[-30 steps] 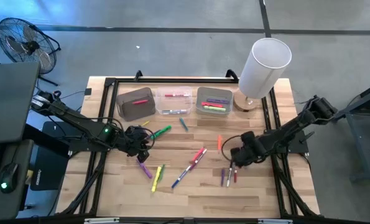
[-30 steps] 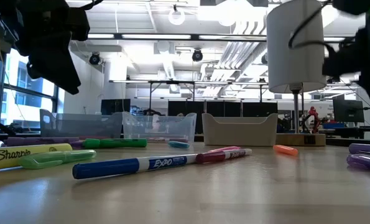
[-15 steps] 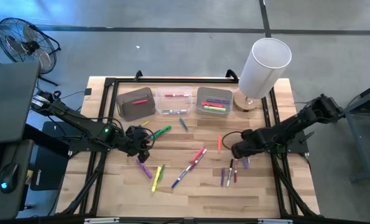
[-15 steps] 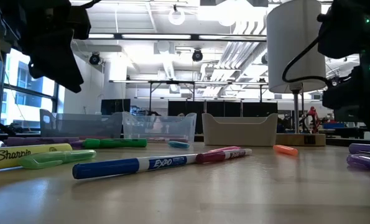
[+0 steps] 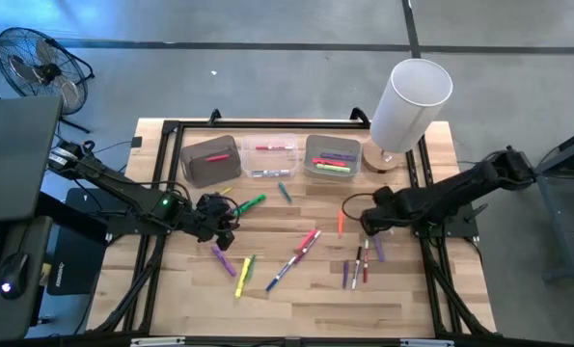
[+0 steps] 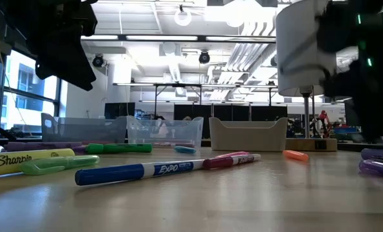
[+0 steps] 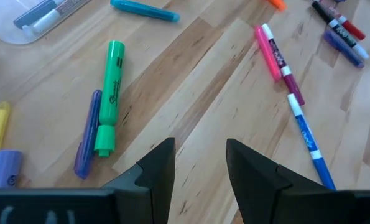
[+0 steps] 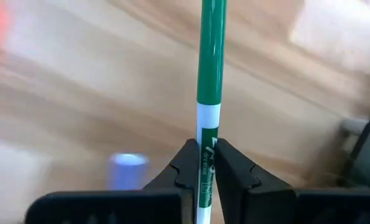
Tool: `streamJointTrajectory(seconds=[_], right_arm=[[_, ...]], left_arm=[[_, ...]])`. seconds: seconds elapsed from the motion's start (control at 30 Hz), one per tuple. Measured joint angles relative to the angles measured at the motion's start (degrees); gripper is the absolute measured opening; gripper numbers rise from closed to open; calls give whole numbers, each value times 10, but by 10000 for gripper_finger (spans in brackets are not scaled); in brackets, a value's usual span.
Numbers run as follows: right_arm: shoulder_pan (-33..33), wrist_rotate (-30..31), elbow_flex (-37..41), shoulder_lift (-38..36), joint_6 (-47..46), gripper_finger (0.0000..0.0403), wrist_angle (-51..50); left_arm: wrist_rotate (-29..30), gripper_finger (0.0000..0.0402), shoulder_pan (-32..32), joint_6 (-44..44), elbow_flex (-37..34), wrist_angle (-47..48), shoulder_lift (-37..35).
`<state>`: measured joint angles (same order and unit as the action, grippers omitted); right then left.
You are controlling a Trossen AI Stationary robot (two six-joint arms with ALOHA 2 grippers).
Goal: Pick & Place Markers
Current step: Put the green marker pen into the transparent bin
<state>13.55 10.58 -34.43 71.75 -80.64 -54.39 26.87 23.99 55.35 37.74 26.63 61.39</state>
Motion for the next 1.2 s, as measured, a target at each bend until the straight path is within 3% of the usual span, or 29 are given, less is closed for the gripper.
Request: streamJointTrajectory(seconds=[0.1,0.23,0.5,0.8,1.03,1.2], right_arm=[[-11,30,-48,-28,38,18,-36],[-33,107,-132,-55,153,18,-51],[-95,210,-332,-6,453,18,19],[-167,165,-546,185,761,18,158],[-204,143,-697,374,948,18,166],[-234,129,-755,480,1022,18,158]], left_arm=[[2,140,0,0,0,-1,0],[8,140,0,0,0,-1,0],[8,140,0,0,0,0,0],[13,140,0,0,0,0,0],[14,140,0,0,0,0,0],[14,140,0,0,0,0,0]])
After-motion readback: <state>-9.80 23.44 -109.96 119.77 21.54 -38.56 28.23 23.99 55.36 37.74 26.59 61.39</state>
